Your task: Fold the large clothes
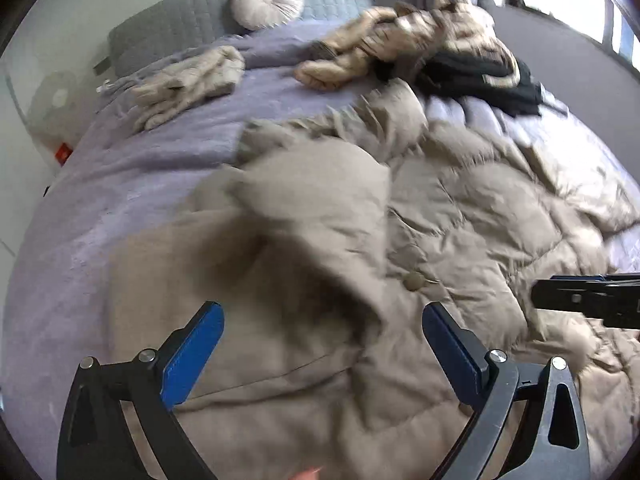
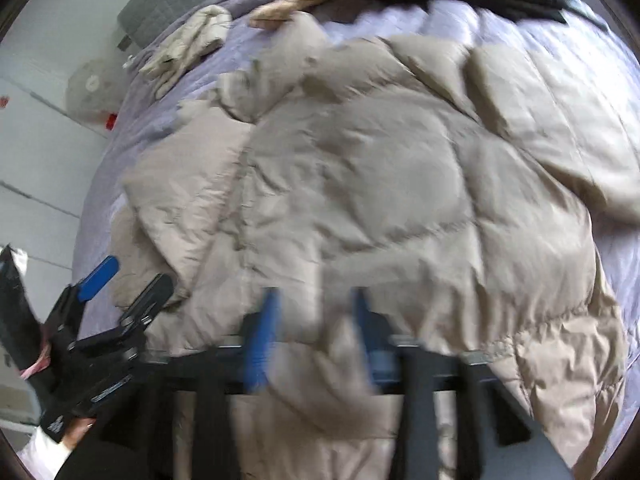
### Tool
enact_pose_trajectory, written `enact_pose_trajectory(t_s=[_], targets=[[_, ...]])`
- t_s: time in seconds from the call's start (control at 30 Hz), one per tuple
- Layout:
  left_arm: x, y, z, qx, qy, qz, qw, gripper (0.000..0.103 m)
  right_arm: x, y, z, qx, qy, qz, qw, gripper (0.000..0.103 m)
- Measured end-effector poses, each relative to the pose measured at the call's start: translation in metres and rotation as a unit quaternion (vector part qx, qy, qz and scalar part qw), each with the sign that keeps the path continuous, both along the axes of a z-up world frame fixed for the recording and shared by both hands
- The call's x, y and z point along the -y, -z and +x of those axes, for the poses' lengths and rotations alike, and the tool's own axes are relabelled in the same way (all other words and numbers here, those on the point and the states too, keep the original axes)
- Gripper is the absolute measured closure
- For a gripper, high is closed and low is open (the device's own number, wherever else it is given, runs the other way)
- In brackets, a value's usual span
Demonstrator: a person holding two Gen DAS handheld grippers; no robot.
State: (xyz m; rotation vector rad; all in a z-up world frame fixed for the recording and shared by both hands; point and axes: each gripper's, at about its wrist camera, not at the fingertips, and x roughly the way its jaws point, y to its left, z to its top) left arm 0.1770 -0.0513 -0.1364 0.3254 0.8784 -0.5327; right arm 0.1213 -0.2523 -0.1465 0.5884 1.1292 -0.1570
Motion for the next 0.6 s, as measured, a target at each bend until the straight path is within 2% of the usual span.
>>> enact_pose_trajectory(t_s=[0.03, 0.1, 0.17, 0.27, 0.33, 0.4, 0.47, 0.53, 0.6], targets=[[-0.013, -0.007, 0.007, 0.009, -0.014, -0.006, 0.9998, 0.003, -0.007, -0.008, -0.001, 0.012, -0.013, -0.010, 1.000, 0.014], [-0.048, -0.018, 0.026, 0.036, -0.073, -0.011, 0.9966, 0.003, -0.029, -0.024, 0.011, 0.035, -0.044, -0.042, 0.998, 0.013], [-0.088, -0.019, 0.052, 0.032, -0.138, -0.012, 0.9898, 0.003, -0.058, -0.032, 0.033, 0.041, -0.081, -0.095, 0.991, 0.013], [-0.140, 0.000, 0.093, -0.025, -0.212, -0.034, 0.9764, 0.003, -0.100, -0.026, 0.073, 0.040, -0.141, -0.171, 0.974, 0.013], [-0.167, 0.018, 0.120, -0.083, -0.240, -0.075, 0.9642, 0.003, -0.119, -0.015, 0.083, 0.032, -0.167, -0.228, 0.959, 0.013], [-0.185, 0.033, 0.143, -0.130, -0.253, -0.122, 0.9509, 0.003, -0.124, -0.007, 0.095, 0.030, -0.177, -0.262, 0.948, 0.015], [-0.195, 0.046, 0.164, -0.167, -0.255, -0.156, 0.9396, 0.003, -0.113, -0.002, 0.099, 0.026, -0.168, -0.289, 0.942, 0.026], [-0.194, 0.052, 0.179, -0.188, -0.249, -0.181, 0.9326, 0.003, -0.088, -0.004, 0.096, 0.031, -0.138, -0.262, 0.955, 0.085], [-0.192, 0.065, 0.193, -0.218, -0.242, -0.203, 0.9235, 0.003, -0.061, -0.004, 0.075, 0.028, -0.104, -0.232, 0.967, 0.087]])
